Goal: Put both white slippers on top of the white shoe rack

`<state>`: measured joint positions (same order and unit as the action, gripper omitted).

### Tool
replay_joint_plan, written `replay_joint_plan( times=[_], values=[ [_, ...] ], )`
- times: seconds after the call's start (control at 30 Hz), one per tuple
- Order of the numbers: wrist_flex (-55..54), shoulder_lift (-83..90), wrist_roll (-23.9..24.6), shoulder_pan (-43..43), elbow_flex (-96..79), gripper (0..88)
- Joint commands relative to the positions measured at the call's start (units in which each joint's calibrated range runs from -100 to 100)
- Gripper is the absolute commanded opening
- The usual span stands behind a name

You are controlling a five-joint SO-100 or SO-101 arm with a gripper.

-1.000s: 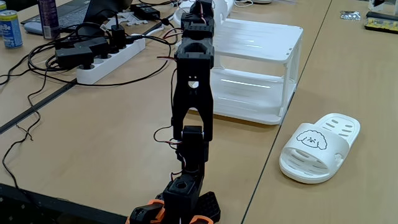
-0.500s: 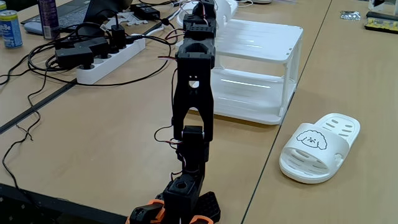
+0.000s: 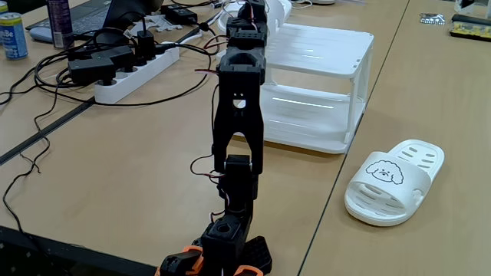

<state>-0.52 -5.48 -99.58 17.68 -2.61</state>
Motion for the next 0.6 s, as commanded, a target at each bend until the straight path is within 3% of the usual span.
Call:
replay_joint_plan(
  times=[0.0, 0.43, 0.57],
  values=[
    [-0.18, 1.32, -0.42, -1.72, 4.91, 4.6],
    [-0.18, 1.32, -0.42, -1.07, 4.82, 5.0],
    [-0.18, 1.99, -0.42, -1.07, 2.56, 10.7]
  ],
)
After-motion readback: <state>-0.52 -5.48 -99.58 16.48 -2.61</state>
